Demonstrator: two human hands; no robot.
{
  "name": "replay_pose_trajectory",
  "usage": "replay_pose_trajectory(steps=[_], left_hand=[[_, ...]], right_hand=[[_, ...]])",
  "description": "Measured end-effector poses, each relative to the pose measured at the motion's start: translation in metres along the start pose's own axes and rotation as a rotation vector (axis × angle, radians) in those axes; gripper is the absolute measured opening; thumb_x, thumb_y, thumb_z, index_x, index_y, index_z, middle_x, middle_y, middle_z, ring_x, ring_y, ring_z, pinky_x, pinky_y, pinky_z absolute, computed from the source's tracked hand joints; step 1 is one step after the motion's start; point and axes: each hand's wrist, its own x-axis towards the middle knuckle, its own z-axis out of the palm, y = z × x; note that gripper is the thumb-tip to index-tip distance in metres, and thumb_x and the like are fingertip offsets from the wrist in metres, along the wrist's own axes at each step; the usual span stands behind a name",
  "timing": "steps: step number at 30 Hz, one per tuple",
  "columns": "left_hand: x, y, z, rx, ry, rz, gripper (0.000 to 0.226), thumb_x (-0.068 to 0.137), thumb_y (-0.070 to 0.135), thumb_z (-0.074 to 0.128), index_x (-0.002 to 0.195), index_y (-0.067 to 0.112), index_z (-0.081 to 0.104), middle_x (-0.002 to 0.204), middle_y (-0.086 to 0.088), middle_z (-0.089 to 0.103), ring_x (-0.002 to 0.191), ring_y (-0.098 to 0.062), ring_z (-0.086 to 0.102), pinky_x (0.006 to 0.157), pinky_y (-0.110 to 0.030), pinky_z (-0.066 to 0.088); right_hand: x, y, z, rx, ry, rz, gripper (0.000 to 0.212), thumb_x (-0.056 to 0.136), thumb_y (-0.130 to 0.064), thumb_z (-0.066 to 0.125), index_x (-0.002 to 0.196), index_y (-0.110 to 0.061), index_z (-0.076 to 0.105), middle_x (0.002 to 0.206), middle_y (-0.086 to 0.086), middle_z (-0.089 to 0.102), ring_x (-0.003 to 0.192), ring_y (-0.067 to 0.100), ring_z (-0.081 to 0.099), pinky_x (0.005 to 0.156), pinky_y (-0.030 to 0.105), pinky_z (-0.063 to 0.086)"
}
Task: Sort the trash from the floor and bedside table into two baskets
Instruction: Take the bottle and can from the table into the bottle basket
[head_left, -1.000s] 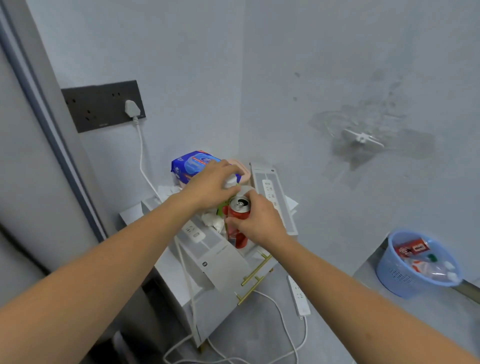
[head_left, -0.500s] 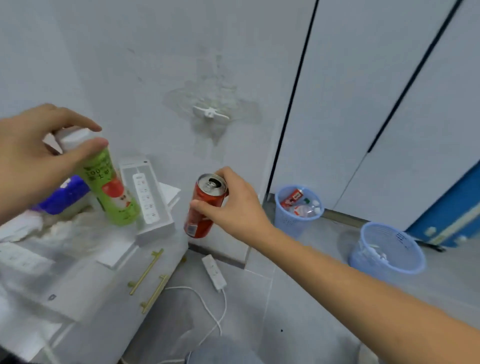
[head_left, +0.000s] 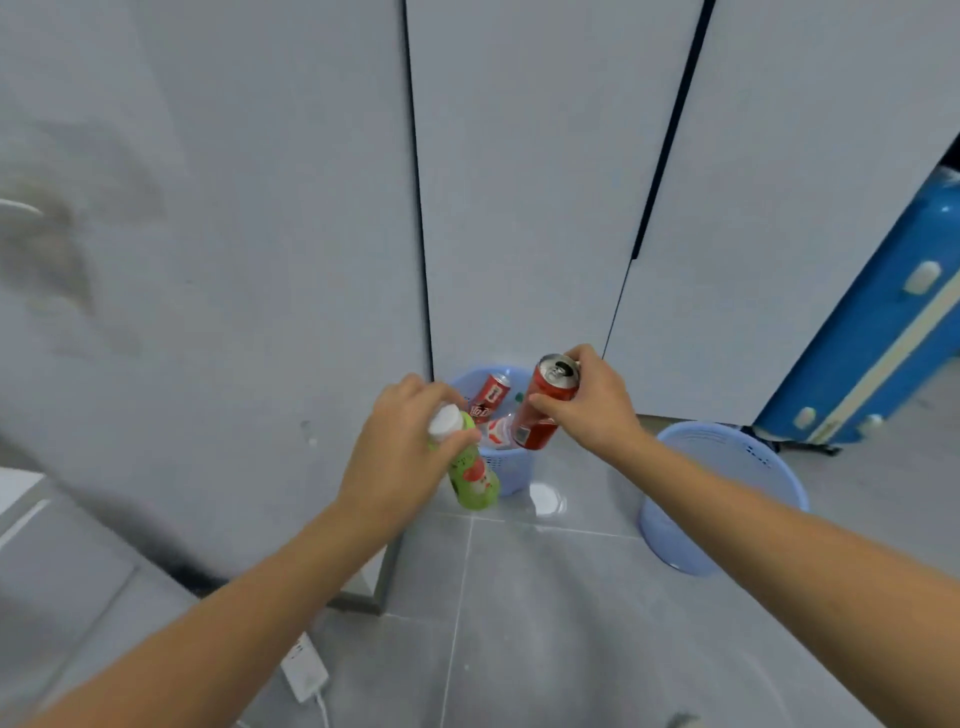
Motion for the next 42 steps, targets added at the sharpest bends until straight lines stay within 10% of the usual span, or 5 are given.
replay_pose_trajectory(steps=[19, 33, 42], left_hand=[[0.129, -0.204, 0.247, 0.224, -0.088, -0.285, 0.027, 0.081, 0.021, 0.079, 0.104, 0.015, 0.065, 0.107, -0.004, 0.049, 0.110, -0.028, 0.048, 0.080, -0.041, 0.048], [0.015, -0.102, 0.173, 0.325, 0.008, -0.107, 0.022, 0.088, 0.026, 0.060, 0.106, 0.014, 0.057, 0.105, -0.006, 0.055, 0.101, -0.029, 0.052, 0.072, -0.042, 0.045], [-0.143, 0.057, 0.089, 0.101, -0.144, -0.108, 0.029, 0.088, 0.027, 0.063, 0.113, 0.014, 0.057, 0.114, -0.009, 0.058, 0.111, -0.031, 0.054, 0.079, -0.041, 0.046]], right_hand=[[0.187, 0.164, 0.167, -0.239, -0.235, -0.088, 0.066, 0.072, -0.031, 0.087, 0.126, -0.016, 0.051, 0.123, 0.011, 0.061, 0.115, 0.032, 0.057, 0.087, 0.040, 0.048], [0.056, 0.110, 0.118, -0.269, -0.102, -0.267, 0.052, 0.081, -0.017, 0.066, 0.132, -0.018, 0.052, 0.127, 0.005, 0.054, 0.121, 0.026, 0.048, 0.097, 0.045, 0.049], [-0.204, 0.036, 0.013, -0.097, -0.105, -0.176, 0.045, 0.072, -0.019, 0.068, 0.115, -0.017, 0.058, 0.112, 0.004, 0.059, 0.104, 0.024, 0.058, 0.086, 0.048, 0.053]])
